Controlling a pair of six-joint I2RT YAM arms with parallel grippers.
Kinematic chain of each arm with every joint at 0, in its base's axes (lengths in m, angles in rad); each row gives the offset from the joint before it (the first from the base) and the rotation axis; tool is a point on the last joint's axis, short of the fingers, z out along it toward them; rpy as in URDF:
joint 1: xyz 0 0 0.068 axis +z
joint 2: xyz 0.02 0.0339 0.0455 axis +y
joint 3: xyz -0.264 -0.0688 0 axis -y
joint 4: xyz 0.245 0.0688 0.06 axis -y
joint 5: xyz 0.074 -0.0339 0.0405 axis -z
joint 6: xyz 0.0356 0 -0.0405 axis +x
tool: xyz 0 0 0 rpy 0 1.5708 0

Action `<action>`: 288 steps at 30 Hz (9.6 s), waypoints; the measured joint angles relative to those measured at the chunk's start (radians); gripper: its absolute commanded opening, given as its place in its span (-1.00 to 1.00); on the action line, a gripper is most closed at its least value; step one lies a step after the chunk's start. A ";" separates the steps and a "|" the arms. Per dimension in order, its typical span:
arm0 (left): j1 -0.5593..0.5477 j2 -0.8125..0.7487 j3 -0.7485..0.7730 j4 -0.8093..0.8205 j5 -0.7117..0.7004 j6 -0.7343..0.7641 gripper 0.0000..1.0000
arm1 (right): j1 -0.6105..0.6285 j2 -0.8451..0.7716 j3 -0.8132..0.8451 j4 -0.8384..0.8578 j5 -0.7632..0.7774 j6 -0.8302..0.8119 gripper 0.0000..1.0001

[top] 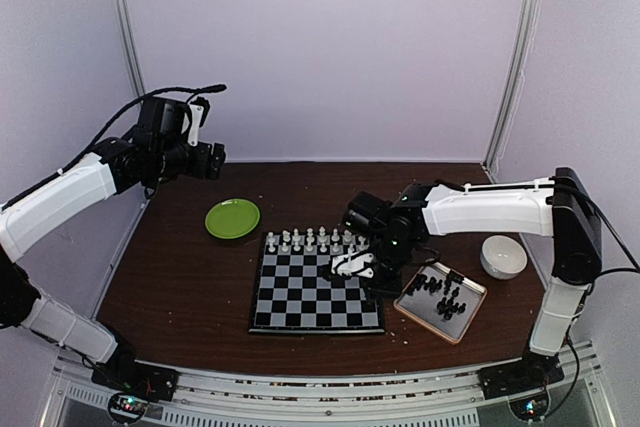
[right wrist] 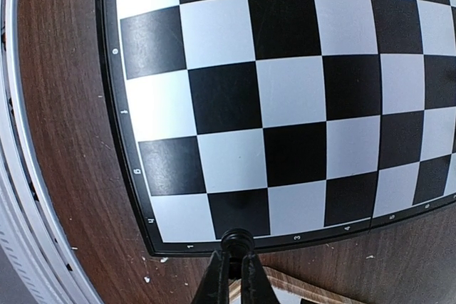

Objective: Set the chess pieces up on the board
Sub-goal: Place the pawn at a7, then pick up the pawn from the storage box, then place the pawn at b7.

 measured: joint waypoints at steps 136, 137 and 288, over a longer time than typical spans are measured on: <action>-0.430 0.400 -0.122 0.099 0.479 -0.189 0.38 | -0.481 -0.160 -0.340 0.084 0.058 -0.076 -0.95; -0.430 0.400 -0.124 0.099 0.479 -0.189 0.38 | -0.481 -0.160 -0.340 0.083 0.056 -0.074 -0.96; 0.053 -0.027 0.043 -0.058 0.092 0.066 0.47 | 0.064 0.185 0.275 -0.178 0.066 -0.019 -0.38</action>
